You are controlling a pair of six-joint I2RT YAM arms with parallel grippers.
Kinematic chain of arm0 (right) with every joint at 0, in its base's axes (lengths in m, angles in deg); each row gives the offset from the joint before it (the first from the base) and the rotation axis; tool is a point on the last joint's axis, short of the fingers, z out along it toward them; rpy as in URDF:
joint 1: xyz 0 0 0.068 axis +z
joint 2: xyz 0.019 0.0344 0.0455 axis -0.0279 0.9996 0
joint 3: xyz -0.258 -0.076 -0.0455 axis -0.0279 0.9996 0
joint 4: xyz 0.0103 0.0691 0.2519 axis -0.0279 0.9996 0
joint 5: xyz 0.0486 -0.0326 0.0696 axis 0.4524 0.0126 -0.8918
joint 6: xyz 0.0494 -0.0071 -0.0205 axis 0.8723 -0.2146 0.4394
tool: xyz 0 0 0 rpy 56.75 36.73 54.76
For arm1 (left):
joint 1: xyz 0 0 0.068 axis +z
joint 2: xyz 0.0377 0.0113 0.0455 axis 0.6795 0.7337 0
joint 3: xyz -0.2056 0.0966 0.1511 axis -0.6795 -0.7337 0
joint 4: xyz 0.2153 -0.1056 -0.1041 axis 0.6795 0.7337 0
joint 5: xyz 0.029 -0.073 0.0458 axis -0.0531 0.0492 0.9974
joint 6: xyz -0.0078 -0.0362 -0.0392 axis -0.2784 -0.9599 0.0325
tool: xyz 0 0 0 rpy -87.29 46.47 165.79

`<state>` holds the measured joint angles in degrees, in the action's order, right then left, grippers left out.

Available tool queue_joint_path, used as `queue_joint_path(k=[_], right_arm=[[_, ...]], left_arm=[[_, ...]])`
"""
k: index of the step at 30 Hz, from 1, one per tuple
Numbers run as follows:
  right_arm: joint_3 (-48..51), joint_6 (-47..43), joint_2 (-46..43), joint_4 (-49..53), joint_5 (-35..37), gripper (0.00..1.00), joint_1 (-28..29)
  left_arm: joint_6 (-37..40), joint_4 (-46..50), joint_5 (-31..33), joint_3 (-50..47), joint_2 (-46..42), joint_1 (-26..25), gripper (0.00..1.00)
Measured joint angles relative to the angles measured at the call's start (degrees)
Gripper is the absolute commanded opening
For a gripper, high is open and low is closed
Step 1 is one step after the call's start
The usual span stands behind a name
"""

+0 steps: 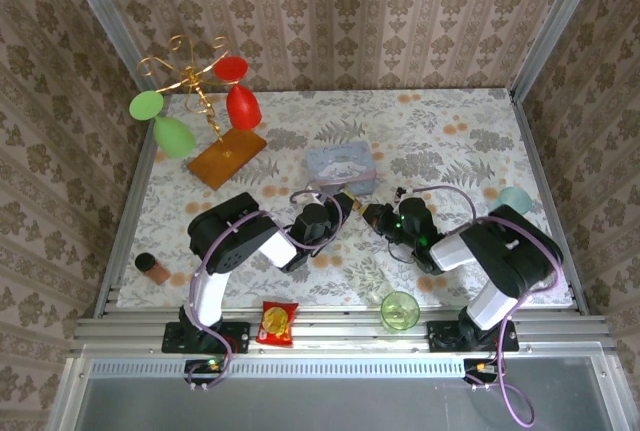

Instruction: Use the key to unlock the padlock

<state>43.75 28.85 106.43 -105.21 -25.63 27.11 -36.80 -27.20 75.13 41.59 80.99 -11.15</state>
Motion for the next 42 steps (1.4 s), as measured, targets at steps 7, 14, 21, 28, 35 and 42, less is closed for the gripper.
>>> queue_joint_path(k=[7, 14, 21, 28, 35, 42], right_arm=[[0.0, 8.2, 4.5, -7.3, -4.7, 0.0, -1.7], [-0.5, 5.7, 2.4, -2.7, -6.3, 0.0, -2.2], [-1.2, -0.9, -1.5, 5.4, -2.5, 0.0, -0.4], [-1.2, -1.5, -0.8, 5.6, -2.6, 0.0, 0.3], [-1.2, -1.5, -0.8, 5.3, -2.8, 0.0, 0.6], [-1.2, -3.2, -0.8, 5.0, -4.0, 0.36, 0.2]], left_arm=[[-0.1, 0.1, 1.4, -0.1, 0.1, 0.1, 0.0], [-0.5, -0.2, 1.0, -0.1, 0.2, 0.0, 0.04], [-0.9, -0.2, -0.2, -0.1, 0.9, 0.0, 0.14], [-1.1, -0.9, -2.3, 0.0, 2.3, -0.3, 0.19], [-1.0, -1.2, -2.9, 0.0, 2.5, -0.5, 0.1], [-1.1, -1.6, -4.8, 0.0, 2.5, -0.5, 0.07]])
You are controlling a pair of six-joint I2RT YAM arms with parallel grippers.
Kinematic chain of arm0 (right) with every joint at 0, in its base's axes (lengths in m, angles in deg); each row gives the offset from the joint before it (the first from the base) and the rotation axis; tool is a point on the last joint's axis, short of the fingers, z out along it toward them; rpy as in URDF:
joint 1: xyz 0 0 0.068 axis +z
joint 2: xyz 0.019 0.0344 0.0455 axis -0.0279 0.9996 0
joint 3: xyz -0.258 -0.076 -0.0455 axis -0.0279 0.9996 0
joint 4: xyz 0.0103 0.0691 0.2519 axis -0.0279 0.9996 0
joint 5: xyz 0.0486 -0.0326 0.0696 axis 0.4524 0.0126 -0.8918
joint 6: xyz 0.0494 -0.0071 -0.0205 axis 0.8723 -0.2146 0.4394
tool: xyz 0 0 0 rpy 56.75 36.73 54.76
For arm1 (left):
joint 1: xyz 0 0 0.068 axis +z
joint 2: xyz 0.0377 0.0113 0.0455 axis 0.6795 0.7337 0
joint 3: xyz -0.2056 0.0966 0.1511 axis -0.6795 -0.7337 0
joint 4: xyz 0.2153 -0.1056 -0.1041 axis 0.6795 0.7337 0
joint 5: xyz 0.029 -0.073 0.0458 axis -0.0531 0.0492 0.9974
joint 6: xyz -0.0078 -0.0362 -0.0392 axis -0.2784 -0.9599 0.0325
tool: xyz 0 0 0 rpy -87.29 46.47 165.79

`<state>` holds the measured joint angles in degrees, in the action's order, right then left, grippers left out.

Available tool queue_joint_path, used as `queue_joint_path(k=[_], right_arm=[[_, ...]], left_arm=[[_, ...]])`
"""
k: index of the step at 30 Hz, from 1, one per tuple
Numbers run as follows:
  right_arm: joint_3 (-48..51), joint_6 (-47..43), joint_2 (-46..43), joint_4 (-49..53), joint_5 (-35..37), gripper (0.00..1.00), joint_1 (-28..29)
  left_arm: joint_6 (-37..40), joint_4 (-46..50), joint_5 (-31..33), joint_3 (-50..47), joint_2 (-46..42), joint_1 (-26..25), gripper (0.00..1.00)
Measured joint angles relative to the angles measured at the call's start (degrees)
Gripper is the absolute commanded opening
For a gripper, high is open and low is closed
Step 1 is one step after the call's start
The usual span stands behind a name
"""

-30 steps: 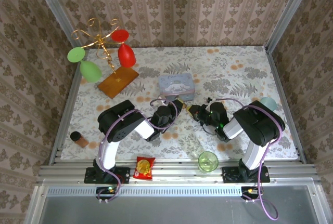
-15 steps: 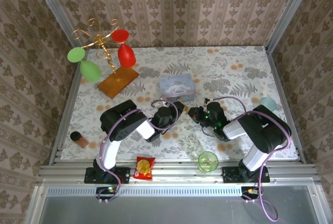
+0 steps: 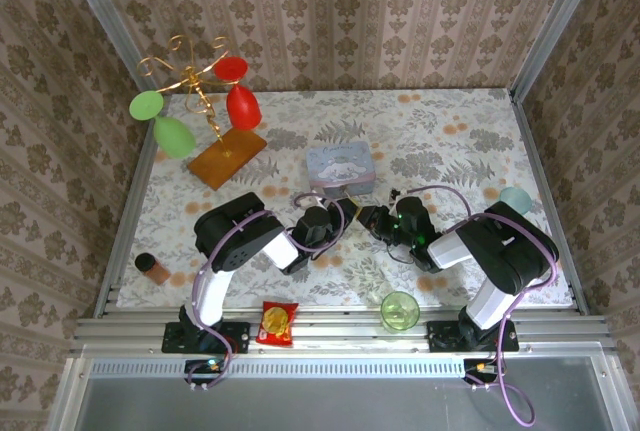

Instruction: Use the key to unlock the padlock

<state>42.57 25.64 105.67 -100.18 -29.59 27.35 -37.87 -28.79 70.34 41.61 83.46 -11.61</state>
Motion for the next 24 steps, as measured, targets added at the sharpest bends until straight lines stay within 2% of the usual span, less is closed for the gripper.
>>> queue_joint_path(k=[1, 3, 11, 14, 21, 24], right_arm=[[0.0, -0.8, 0.0, 0.3, -0.3, 0.4, -0.4], [-0.1, -3.4, -0.7, 2.6, -1.0, 0.4, -1.2], [-5.9, -22.4, -10.2, 24.2, -0.6, 0.33, -1.9], [-9.0, -30.1, -12.2, 31.5, 0.6, 0.32, -1.8], [-11.8, -41.4, -13.1, 41.6, 3.9, 0.33, 0.1], [-12.0, -43.6, -12.8, 42.3, 4.8, 0.34, 0.9]], left_arm=[[0.0, -0.2, -0.3, 0.0, 0.0, 0.1, 0.07], [0.0, -0.2, -0.9, 0.0, 0.0, 0.1, 0.06], [-0.1, -0.6, -2.1, 0.0, 0.0, 0.1, 0.05], [-0.1, -0.6, -2.2, 0.0, 0.0, 0.1, 0.04], [-0.1, -0.6, -2.4, 0.0, 0.0, 0.1, 0.04], [-0.1, -0.6, -2.5, 0.0, 0.0, 0.1, 0.03]])
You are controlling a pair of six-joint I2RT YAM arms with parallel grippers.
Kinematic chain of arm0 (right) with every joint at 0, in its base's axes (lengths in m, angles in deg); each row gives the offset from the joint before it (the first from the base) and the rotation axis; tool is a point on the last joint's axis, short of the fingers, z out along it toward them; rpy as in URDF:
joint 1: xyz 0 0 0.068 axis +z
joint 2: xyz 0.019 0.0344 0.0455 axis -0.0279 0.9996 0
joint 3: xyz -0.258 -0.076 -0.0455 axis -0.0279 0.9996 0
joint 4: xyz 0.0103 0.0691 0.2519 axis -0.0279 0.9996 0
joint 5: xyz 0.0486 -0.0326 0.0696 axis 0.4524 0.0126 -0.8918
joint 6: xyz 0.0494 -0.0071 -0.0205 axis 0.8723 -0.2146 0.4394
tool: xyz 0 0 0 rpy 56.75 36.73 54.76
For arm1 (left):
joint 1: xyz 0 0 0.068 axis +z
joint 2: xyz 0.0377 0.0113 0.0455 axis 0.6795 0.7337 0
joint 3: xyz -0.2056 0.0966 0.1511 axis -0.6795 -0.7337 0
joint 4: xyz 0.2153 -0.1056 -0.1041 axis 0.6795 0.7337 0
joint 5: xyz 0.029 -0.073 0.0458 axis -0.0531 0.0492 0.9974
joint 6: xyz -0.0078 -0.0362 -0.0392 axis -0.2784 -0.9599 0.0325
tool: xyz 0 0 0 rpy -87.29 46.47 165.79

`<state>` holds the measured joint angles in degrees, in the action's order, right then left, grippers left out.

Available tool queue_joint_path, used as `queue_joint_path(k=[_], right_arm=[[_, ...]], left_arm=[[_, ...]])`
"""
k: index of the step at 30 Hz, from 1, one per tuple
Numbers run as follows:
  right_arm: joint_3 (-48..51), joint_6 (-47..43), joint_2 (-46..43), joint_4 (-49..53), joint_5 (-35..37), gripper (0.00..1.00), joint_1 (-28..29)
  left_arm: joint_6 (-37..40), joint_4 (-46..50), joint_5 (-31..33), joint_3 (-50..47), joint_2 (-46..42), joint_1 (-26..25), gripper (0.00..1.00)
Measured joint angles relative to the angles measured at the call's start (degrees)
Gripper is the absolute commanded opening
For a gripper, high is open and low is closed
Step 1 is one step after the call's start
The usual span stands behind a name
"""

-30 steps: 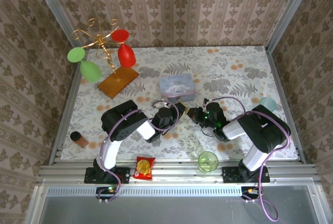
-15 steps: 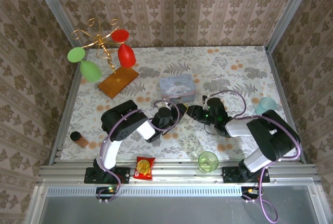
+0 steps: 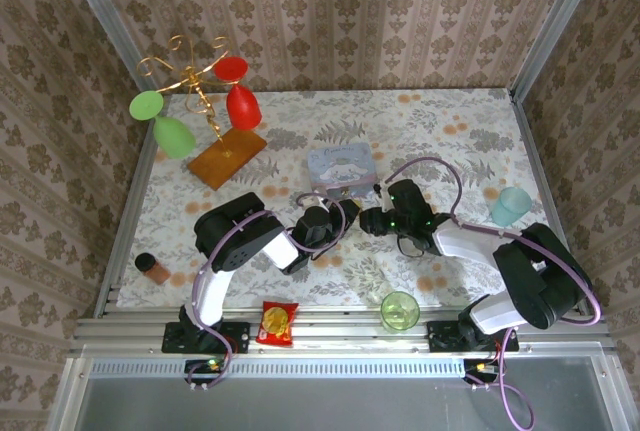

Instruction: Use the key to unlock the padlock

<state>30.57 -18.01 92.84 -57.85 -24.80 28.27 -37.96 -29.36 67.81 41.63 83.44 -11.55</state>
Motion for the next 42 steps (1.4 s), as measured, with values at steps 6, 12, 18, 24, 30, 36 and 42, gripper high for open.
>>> queue_joint_path(k=[6, 12, 18, 24, 30, 36, 42], right_arm=[[0.0, -3.6, 1.0, 0.0, 2.3, 0.35, 2.0], [-1.4, -6.9, 3.4, 1.1, 7.8, 0.33, 4.6], [-1.6, -9.7, 3.5, 0.7, 14.3, 0.27, 7.2], [-1.6, -11.7, 5.2, -1.6, 18.3, 0.2, 8.7], [-1.4, -12.0, 5.4, -2.8, 18.2, 0.15, 8.8], [1.0, -8.1, 5.4, -7.3, 10.0, 0.14, 5.1], [4.3, 0.6, 7.7, -16.6, -5.5, 0.14, -1.3]], left_arm=[[0.0, 0.0, 0.0, 0.0, 0.0, 0.0, 0.03], [0.0, 0.1, 0.0, 0.0, 0.0, 0.0, 0.03], [0.0, 0.0, 0.2, 0.0, 0.0, -0.1, 0.03], [-0.2, 0.1, 0.7, 0.0, 0.0, -0.1, 0.03], [-0.6, 0.0, 1.1, 0.1, 0.0, -0.1, 0.02], [-0.8, 0.0, 1.1, 0.2, -0.1, -0.1, 0.03], [-0.8, 0.1, 1.1, 0.2, -0.2, -0.1, 0.05]])
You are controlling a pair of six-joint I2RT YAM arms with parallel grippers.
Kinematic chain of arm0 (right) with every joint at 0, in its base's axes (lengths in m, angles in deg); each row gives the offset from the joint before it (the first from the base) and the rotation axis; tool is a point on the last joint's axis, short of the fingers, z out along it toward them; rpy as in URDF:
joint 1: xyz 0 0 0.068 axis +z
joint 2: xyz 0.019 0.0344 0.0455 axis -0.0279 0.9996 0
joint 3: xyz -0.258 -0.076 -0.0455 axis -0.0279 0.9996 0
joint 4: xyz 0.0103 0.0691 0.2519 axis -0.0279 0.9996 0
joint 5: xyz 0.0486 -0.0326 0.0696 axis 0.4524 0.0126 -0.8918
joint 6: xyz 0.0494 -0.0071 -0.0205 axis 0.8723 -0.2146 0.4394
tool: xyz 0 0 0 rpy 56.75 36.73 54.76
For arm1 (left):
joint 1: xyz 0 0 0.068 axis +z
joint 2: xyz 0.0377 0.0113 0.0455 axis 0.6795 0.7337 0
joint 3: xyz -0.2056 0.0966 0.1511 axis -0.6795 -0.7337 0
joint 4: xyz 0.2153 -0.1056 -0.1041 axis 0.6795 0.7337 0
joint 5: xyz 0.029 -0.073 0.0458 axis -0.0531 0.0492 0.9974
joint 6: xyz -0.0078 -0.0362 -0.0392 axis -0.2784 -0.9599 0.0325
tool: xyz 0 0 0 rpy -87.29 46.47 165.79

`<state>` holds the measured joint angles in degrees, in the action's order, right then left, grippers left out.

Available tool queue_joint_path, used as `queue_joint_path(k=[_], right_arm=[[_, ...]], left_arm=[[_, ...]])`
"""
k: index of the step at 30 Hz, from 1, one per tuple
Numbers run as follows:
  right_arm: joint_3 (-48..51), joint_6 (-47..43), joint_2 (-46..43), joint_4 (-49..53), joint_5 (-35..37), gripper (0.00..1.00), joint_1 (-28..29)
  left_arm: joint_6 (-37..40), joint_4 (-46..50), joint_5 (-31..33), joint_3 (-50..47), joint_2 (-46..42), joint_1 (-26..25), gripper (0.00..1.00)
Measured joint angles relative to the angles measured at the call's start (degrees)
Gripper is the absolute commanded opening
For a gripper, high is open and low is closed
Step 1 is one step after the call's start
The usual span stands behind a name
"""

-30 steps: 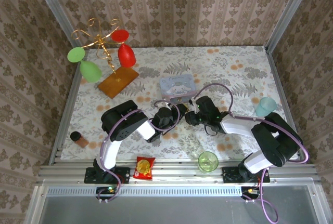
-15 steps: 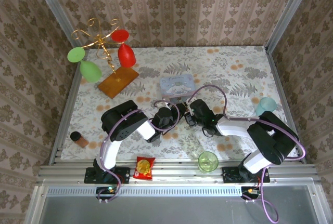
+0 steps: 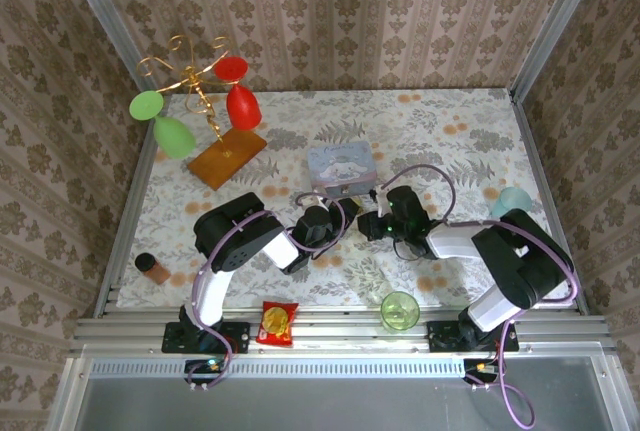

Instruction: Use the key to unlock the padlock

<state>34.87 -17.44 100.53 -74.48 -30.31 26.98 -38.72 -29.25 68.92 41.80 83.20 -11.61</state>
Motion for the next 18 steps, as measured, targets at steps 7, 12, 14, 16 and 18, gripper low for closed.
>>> queue_joint_path(k=[7, 12, 14, 16, 18], right_arm=[[4.6, 11.1, 5.9, -15.5, -13.9, 0.12, -5.3], [4.8, 12.7, 6.2, -16.1, -16.0, 0.11, -5.8], [4.8, 12.3, 5.0, -14.6, -15.8, 0.11, -5.8], [4.8, 11.8, 3.4, -12.5, -15.4, 0.11, -5.8], [4.7, 11.2, 2.5, -11.1, -15.2, 0.11, -5.8]], left_arm=[[0.0, 0.1, -0.2, -0.5, 0.0, 0.0, 0.1], [0.7, -0.1, -0.2, -1.7, -0.8, 0.1, 0.13], [1.1, -0.3, -0.2, -2.1, -1.1, 0.2, 0.13], [1.2, -0.8, -0.3, -2.4, -1.1, 0.2, 0.14], [1.3, -1.0, -0.5, -2.5, -1.1, 0.3, 0.16]])
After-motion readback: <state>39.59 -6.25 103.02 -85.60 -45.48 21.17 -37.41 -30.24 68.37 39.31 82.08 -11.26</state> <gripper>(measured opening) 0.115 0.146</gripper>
